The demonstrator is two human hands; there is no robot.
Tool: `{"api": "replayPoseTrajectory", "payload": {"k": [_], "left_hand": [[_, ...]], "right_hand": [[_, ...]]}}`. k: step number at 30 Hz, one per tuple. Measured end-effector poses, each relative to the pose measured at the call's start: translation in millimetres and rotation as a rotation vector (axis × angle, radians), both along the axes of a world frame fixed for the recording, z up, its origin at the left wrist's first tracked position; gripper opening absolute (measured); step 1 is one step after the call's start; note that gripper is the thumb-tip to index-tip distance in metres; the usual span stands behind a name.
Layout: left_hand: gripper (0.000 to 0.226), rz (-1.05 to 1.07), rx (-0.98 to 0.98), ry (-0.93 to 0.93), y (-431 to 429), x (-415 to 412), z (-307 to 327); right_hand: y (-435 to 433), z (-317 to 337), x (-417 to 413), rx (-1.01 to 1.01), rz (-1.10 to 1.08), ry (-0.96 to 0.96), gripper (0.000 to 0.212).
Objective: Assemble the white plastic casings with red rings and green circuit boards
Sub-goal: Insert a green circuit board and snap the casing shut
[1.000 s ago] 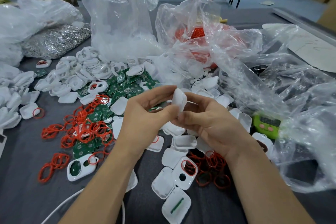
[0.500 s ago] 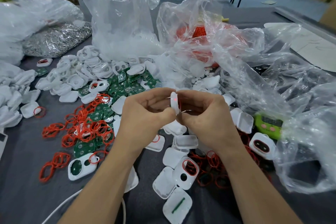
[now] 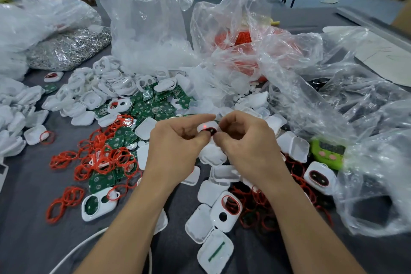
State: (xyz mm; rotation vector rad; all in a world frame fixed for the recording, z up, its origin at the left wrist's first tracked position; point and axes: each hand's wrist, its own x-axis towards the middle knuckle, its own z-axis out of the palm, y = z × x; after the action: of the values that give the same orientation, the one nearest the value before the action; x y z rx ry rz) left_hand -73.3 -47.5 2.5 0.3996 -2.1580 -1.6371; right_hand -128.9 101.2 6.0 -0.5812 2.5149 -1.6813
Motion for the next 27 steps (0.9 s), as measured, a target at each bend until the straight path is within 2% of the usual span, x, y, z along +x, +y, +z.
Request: {"api": "replayPoseTrajectory", "payload": {"k": [3,6,9,18,22,27], "left_hand": [[0.039,-0.011,0.003,0.043,2.0,0.8,-0.8],[0.028,0.07,0.005,0.021,2.9,1.1,-4.1],[0.016,0.129,-0.08,0.0,6.8,1.7,-5.9],[0.012,0.198,-0.103,-0.016,8.8,1.4,-4.1],[0.014,0.157,-0.071,-0.08,5.9,0.8,-4.1],[0.013,0.097,-0.083,-0.064,3.0,1.4,-6.7]], "right_hand": [[-2.5,0.4,3.1,0.0,0.021,0.006,0.009],[-3.0,-0.5,4.2,-0.036,-0.008,0.036,0.008],[-1.7,-1.7,3.9,-0.015,-0.025,0.072,0.009],[-4.4,-4.8,6.7,-0.013,-0.055,0.124,0.009],[-6.4,-6.0,7.7,-0.003,-0.058,0.156,0.006],[-5.5,-6.8,7.5,0.0,-0.053,0.15,0.007]]}}
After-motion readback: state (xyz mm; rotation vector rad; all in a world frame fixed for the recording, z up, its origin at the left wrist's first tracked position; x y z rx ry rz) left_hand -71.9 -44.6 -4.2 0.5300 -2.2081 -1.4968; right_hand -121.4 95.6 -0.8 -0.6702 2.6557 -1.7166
